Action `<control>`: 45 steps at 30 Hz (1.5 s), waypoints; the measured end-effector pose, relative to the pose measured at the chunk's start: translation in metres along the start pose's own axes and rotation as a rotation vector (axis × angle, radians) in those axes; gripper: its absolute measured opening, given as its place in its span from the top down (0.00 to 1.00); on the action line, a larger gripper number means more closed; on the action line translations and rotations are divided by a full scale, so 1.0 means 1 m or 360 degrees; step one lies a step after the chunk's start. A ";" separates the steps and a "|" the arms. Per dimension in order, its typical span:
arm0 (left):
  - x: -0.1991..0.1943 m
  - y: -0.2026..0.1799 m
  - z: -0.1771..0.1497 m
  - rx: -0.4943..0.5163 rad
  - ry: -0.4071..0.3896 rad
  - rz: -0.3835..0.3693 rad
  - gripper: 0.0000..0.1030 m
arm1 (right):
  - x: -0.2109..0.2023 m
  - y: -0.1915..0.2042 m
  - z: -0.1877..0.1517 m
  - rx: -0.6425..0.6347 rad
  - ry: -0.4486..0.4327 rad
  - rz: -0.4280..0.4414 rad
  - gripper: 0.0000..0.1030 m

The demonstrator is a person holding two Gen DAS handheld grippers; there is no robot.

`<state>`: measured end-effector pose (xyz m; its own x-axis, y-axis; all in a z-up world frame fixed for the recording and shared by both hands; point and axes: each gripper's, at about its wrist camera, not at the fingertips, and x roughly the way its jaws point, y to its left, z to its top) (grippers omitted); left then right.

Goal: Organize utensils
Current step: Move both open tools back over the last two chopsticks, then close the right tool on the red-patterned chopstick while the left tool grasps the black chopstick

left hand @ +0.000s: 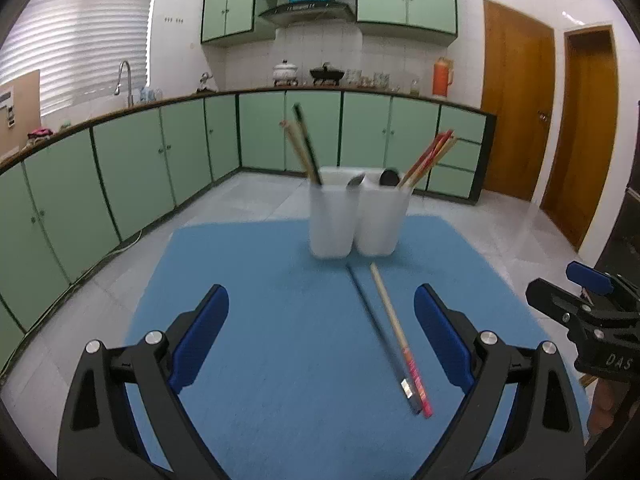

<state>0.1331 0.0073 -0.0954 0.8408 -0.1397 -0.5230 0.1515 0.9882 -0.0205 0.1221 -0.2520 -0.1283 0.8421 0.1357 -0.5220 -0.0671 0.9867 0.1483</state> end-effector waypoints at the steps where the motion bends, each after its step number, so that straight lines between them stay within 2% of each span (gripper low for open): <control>1: 0.001 0.003 -0.004 -0.0001 0.0015 0.0008 0.12 | 0.002 0.003 -0.007 -0.0010 0.0024 0.0001 0.07; 6: 0.007 0.012 -0.026 0.0002 0.0098 0.0041 0.12 | 0.015 0.017 -0.036 -0.0063 0.0129 0.0007 0.12; 11: 0.014 0.018 -0.047 -0.0003 0.0186 0.0066 0.12 | 0.027 0.028 -0.060 -0.0099 0.0232 0.0021 0.22; 22: 0.018 0.024 -0.056 -0.0032 0.0237 0.0073 0.12 | 0.049 0.049 -0.095 -0.0182 0.0439 0.0061 0.60; 25: 0.018 0.025 -0.056 -0.0040 0.0237 0.0073 0.12 | 0.052 0.050 -0.100 -0.0177 0.0466 0.0069 0.67; 30: 0.020 0.023 -0.054 -0.0054 0.0245 0.0072 0.12 | 0.057 0.052 -0.102 -0.0184 0.0469 0.0053 0.71; 41: 0.024 0.024 -0.055 -0.0066 0.0260 0.0060 0.12 | 0.061 0.060 -0.101 -0.0199 0.0463 0.0034 0.71; 45: 0.025 0.024 -0.055 -0.0072 0.0264 0.0055 0.12 | 0.063 0.063 -0.101 -0.0233 0.0450 -0.0007 0.78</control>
<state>0.1290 0.0312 -0.1560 0.7472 -0.0972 -0.6575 0.0973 0.9946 -0.0365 0.1172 -0.1720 -0.2369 0.6618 0.1310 -0.7382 -0.1577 0.9869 0.0338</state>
